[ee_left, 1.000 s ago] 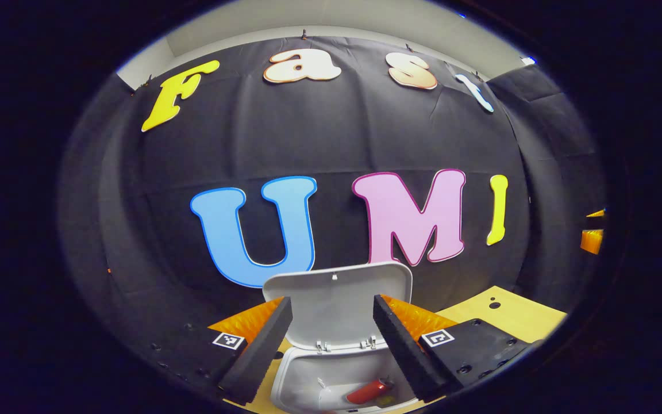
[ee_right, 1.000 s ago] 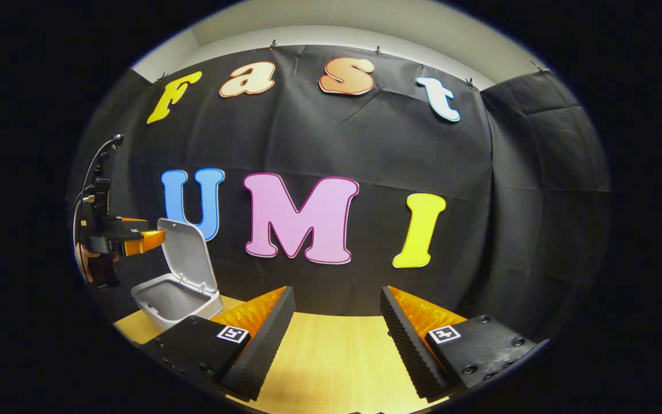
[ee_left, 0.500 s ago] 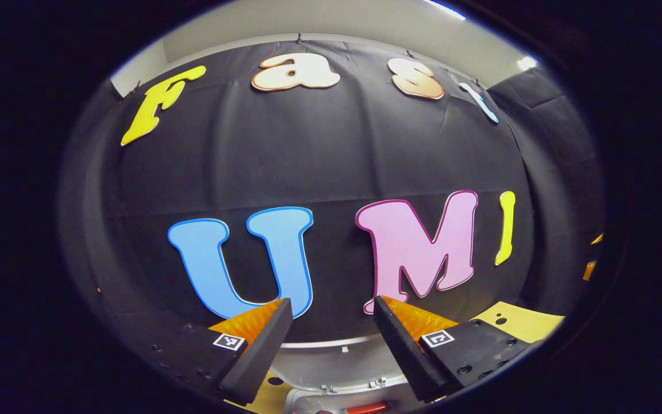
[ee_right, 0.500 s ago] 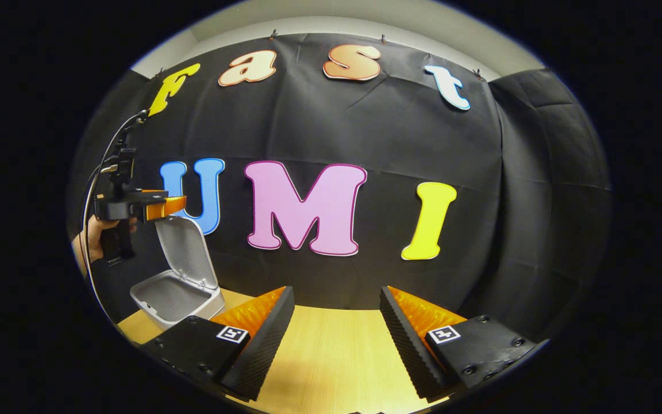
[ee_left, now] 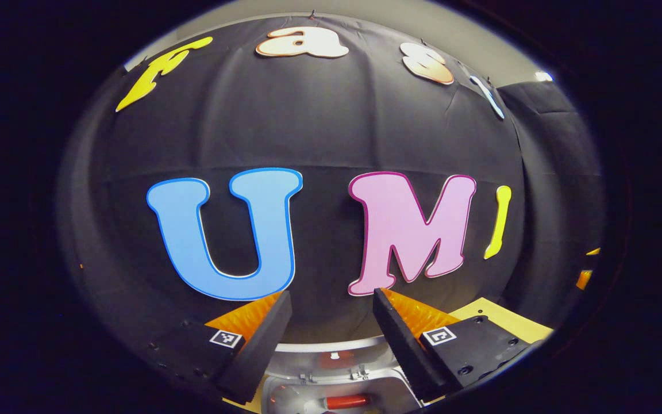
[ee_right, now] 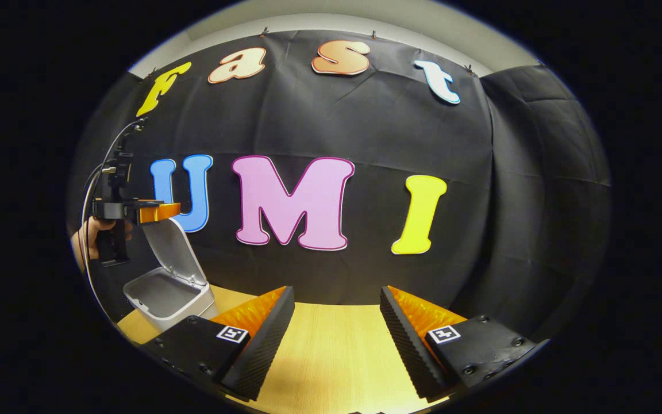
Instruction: Press the lid of the desktop garbage bin to open it, pick up the crumpled paper on the desktop and throw it into the bin, then pick up the pop can on the desktop and drop it into the bin, and finally close the garbage bin lid.
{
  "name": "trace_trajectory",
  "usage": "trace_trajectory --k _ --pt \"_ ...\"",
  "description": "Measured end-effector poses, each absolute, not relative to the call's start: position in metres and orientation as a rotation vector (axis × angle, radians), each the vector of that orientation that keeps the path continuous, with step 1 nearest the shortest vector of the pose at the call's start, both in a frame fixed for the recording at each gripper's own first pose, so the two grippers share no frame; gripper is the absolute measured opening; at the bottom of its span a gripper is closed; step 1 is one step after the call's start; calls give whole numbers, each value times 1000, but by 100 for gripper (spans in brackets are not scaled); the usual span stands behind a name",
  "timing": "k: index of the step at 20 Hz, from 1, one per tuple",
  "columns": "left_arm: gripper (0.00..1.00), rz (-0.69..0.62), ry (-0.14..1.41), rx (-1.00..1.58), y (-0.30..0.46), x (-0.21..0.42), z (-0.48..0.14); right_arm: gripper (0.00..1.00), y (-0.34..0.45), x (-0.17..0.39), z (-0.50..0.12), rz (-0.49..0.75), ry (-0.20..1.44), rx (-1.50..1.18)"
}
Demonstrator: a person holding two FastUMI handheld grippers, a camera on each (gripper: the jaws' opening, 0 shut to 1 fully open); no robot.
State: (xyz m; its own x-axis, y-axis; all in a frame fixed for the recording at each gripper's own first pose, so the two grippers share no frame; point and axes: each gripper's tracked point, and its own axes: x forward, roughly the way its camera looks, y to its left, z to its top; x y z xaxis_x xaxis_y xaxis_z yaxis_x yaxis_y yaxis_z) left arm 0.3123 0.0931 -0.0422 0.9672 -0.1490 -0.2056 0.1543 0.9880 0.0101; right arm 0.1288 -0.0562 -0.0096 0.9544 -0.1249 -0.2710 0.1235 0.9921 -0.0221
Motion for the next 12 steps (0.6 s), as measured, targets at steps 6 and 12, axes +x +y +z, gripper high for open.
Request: trace_trajectory --k 6,12 --pt "99 -137 234 32 97 249 -73 97 -45 114 -30 -103 341 67" --pt "98 -93 324 23 99 195 -133 97 -29 85 -56 -69 416 81"
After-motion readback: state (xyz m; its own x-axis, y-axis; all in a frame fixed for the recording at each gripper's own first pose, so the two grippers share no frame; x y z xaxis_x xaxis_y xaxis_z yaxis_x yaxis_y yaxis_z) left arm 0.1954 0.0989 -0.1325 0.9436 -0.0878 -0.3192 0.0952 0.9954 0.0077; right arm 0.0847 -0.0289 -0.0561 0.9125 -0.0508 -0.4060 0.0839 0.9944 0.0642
